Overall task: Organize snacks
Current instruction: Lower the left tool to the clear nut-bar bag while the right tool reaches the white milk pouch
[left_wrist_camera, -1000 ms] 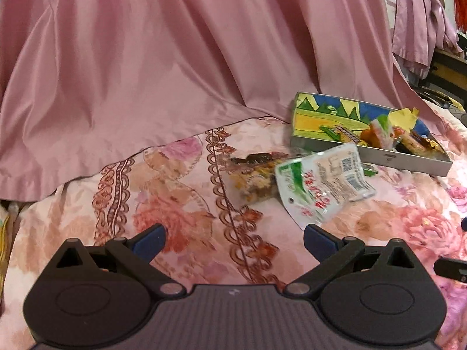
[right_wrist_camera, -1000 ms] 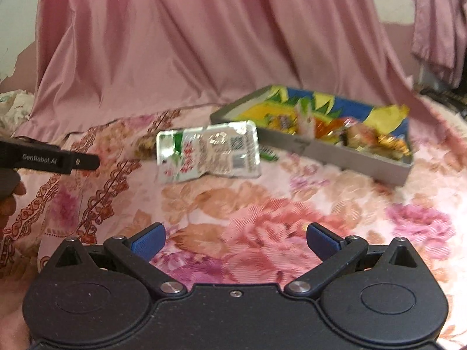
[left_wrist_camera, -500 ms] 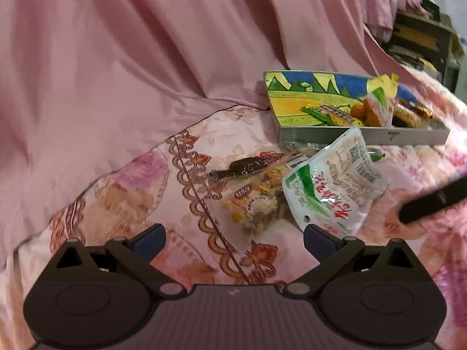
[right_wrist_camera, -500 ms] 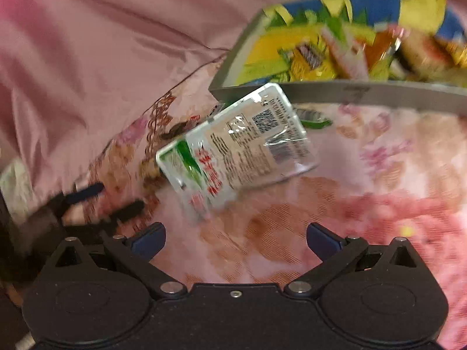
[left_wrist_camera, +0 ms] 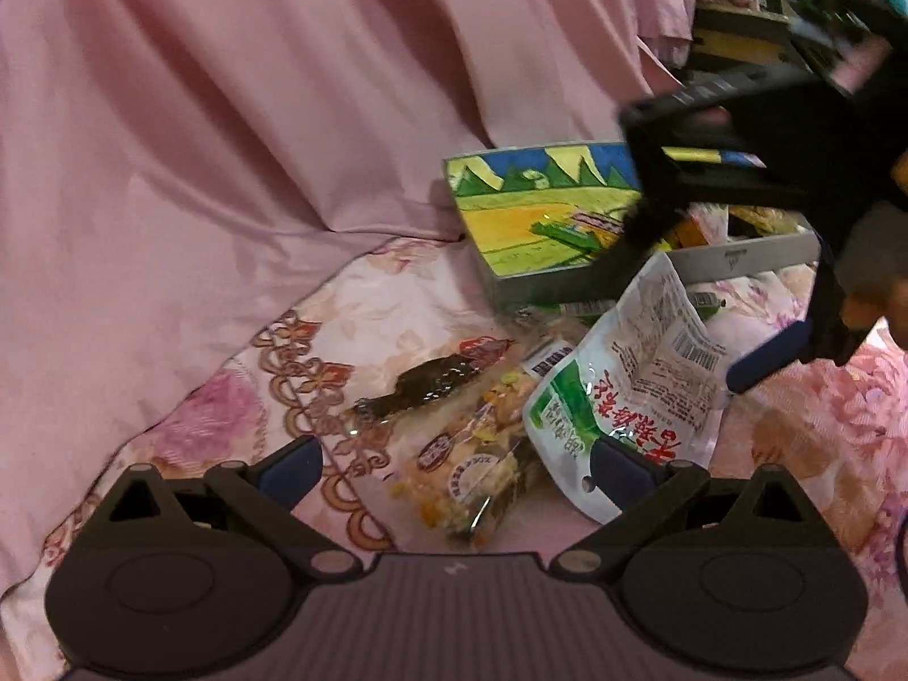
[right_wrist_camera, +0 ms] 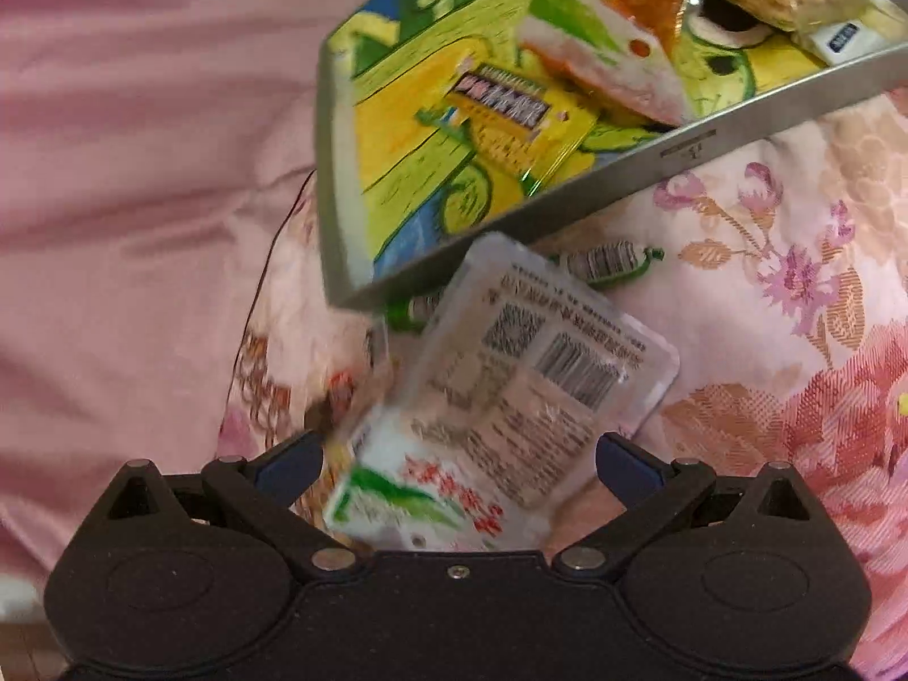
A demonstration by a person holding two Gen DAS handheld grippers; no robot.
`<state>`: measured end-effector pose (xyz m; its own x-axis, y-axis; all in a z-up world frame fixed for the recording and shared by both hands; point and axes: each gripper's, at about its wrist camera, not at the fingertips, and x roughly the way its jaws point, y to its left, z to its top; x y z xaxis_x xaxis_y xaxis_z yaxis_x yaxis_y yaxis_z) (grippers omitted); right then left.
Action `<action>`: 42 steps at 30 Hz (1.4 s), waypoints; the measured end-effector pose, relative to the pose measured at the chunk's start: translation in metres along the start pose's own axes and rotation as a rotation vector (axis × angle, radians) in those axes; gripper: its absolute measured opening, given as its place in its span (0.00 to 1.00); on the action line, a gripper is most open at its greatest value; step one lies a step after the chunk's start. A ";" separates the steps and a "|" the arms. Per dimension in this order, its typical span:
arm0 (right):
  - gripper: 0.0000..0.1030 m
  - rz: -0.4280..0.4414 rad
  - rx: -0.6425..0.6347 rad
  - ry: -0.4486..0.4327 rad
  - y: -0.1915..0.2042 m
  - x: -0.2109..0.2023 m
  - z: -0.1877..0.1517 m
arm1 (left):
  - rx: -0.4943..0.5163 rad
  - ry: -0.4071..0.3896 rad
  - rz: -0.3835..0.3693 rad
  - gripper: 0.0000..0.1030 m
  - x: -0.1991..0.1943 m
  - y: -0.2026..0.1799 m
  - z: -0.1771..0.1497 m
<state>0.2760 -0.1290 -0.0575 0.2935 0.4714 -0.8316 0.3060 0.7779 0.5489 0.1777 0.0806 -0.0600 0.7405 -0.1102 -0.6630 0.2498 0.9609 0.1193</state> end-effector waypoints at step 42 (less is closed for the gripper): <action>0.67 0.190 -0.049 0.017 -0.061 -0.013 -0.015 | 0.053 0.054 -0.131 0.74 0.009 -0.002 0.024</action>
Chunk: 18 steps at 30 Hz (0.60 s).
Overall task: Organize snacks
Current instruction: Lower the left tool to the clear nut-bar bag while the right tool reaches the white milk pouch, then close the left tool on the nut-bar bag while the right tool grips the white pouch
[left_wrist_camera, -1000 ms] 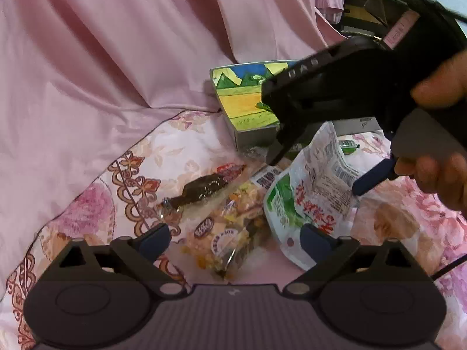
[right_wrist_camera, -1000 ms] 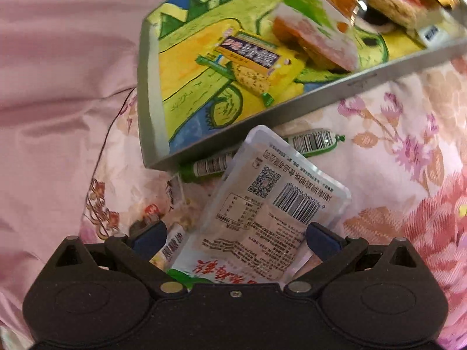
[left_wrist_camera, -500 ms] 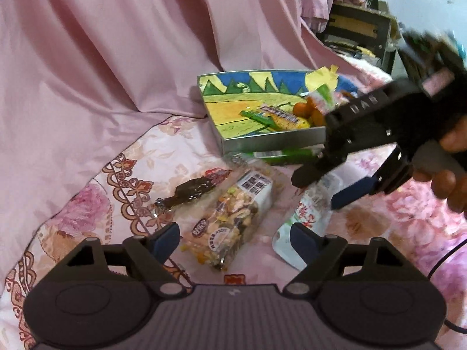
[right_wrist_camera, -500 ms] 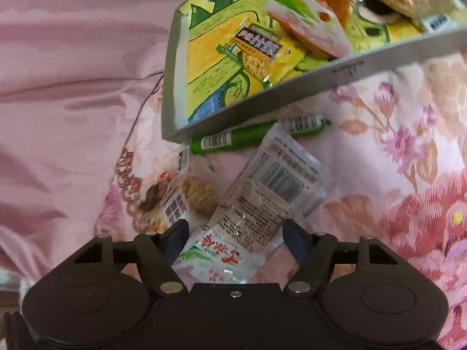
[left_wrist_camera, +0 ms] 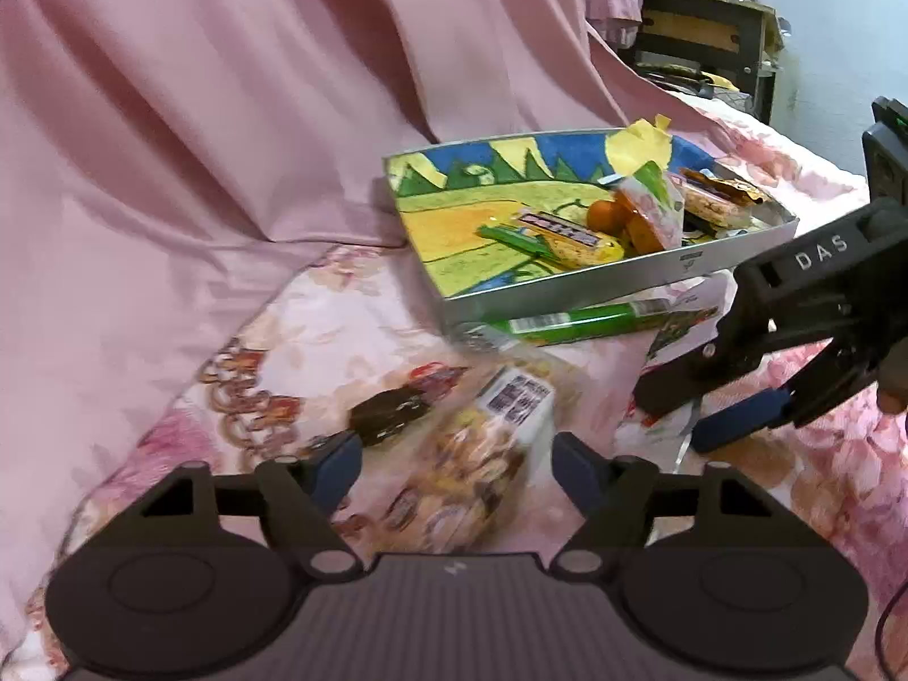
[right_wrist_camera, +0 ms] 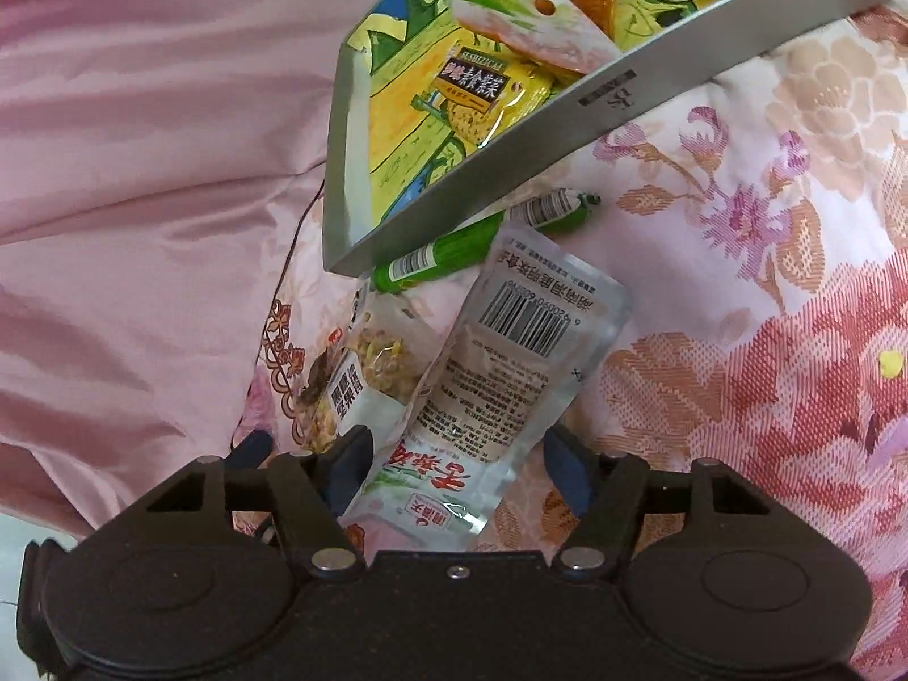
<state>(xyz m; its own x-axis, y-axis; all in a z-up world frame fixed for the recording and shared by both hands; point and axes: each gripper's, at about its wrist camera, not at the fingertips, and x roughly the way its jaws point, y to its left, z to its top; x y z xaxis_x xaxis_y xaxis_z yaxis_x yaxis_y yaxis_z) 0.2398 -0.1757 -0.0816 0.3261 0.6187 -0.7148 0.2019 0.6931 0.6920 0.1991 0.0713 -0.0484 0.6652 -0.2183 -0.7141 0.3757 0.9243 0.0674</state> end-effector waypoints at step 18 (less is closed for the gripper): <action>0.60 -0.084 0.053 0.043 0.005 0.008 0.016 | -0.383 0.193 0.029 0.46 -0.008 0.003 -0.018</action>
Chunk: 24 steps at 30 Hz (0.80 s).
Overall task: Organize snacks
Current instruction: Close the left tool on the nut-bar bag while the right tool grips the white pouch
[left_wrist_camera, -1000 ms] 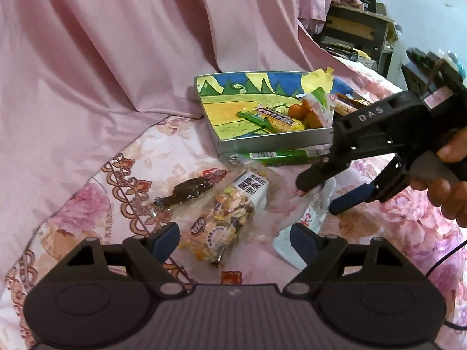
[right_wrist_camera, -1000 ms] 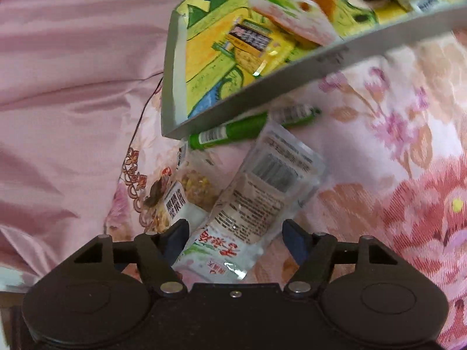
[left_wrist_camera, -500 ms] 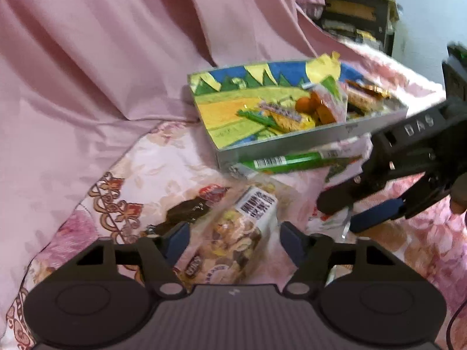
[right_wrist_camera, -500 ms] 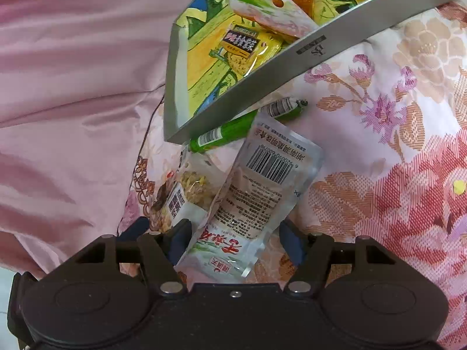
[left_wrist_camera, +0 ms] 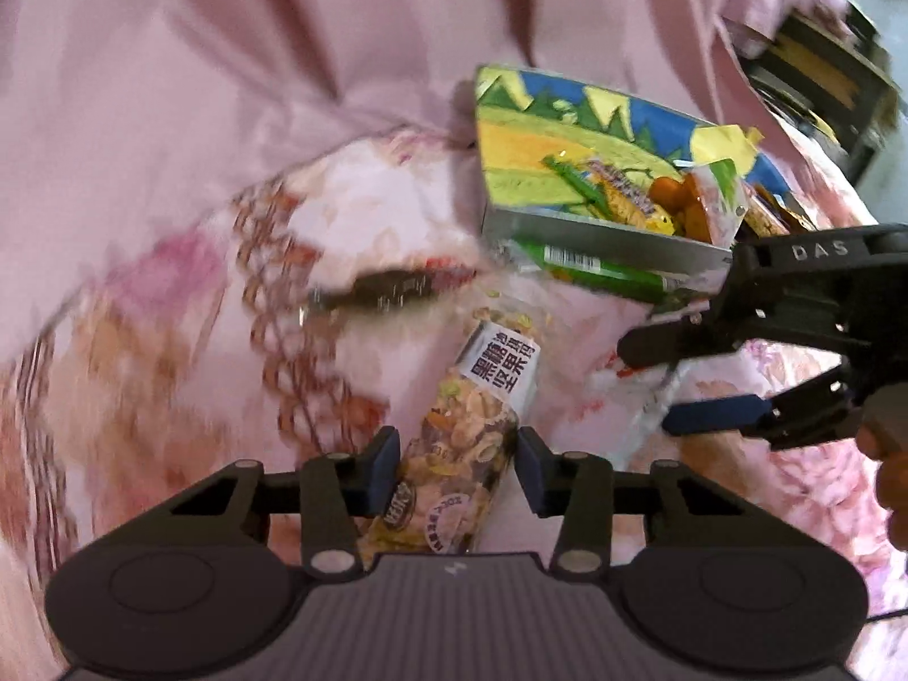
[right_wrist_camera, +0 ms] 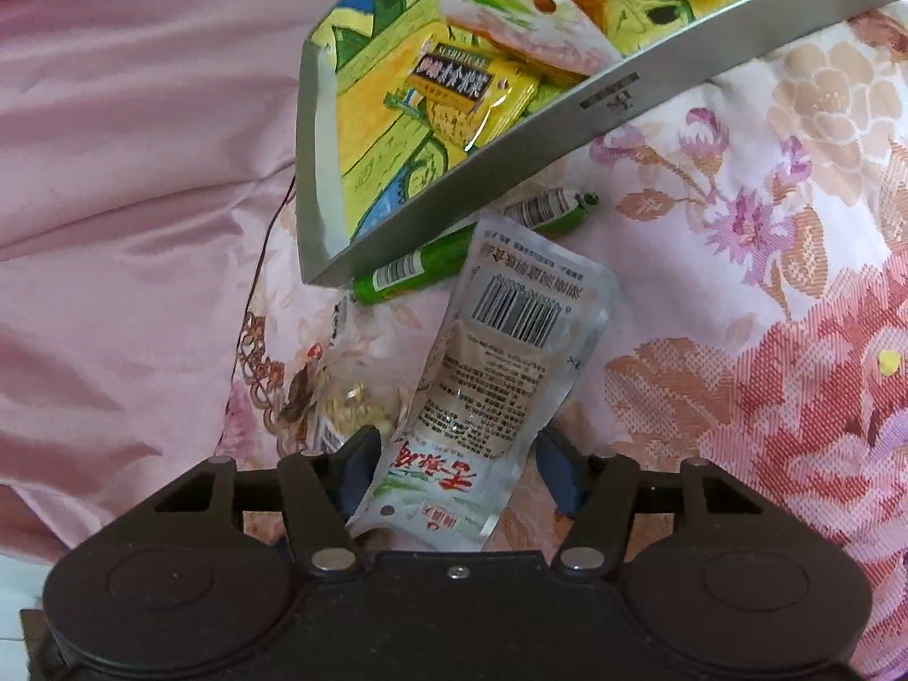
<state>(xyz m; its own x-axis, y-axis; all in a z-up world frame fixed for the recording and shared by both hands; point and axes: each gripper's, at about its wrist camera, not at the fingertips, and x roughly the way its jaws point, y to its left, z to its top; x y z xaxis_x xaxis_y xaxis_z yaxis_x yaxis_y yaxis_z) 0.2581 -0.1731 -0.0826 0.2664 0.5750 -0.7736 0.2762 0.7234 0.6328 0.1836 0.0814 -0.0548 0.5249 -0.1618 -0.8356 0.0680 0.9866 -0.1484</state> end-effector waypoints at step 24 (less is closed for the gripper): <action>0.56 -0.235 -0.286 -0.026 0.048 0.022 -0.016 | -0.198 0.038 0.032 0.40 -0.014 -0.004 -0.039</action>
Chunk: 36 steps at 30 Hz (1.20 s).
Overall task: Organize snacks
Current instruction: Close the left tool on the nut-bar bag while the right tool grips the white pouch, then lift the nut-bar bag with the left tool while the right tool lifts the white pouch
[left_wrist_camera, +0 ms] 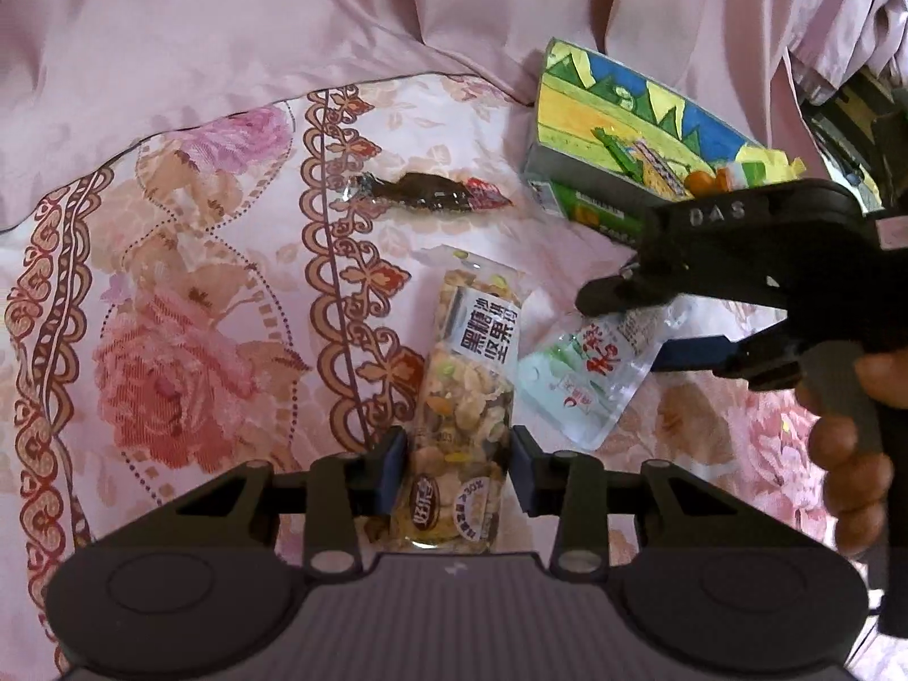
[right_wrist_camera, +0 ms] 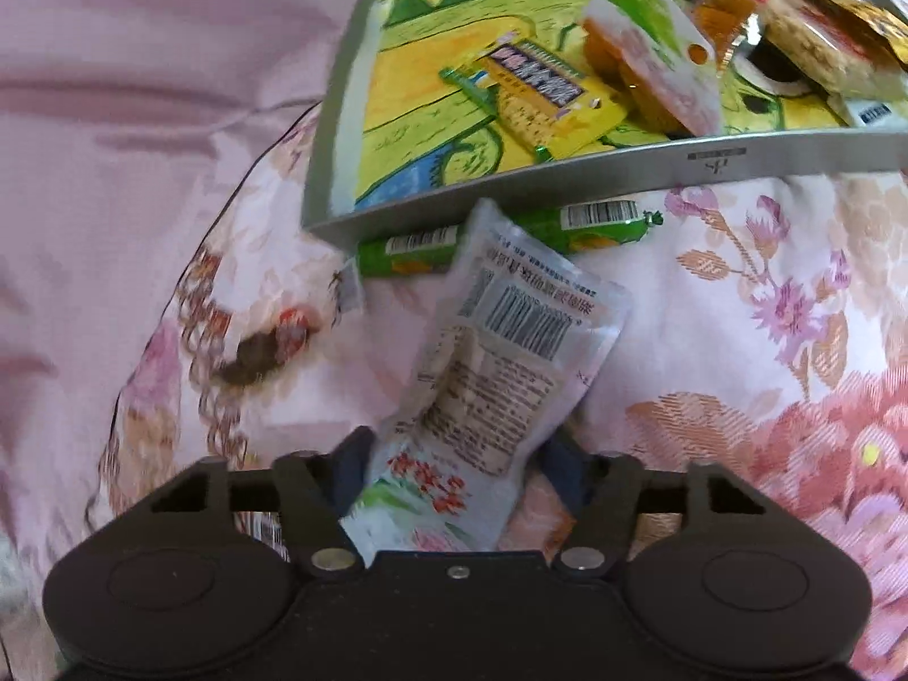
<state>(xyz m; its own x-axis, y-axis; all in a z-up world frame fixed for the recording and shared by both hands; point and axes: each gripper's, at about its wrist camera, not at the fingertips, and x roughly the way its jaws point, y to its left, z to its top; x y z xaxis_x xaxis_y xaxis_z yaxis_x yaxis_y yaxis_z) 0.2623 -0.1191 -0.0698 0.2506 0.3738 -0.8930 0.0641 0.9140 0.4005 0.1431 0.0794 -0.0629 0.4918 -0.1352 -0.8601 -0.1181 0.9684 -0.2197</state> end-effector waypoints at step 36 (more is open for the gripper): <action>0.96 -0.034 -0.551 -0.344 -0.098 -0.057 -0.149 | 0.068 -0.052 0.101 0.42 0.006 -0.058 -0.046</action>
<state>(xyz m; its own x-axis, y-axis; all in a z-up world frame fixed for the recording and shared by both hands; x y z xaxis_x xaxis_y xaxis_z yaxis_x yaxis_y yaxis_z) 0.0975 -0.2062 -0.0890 0.5577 0.3552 -0.7502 -0.4045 0.9055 0.1280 0.1131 0.0128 -0.0770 0.5251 -0.0270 -0.8506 -0.1109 0.9888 -0.0999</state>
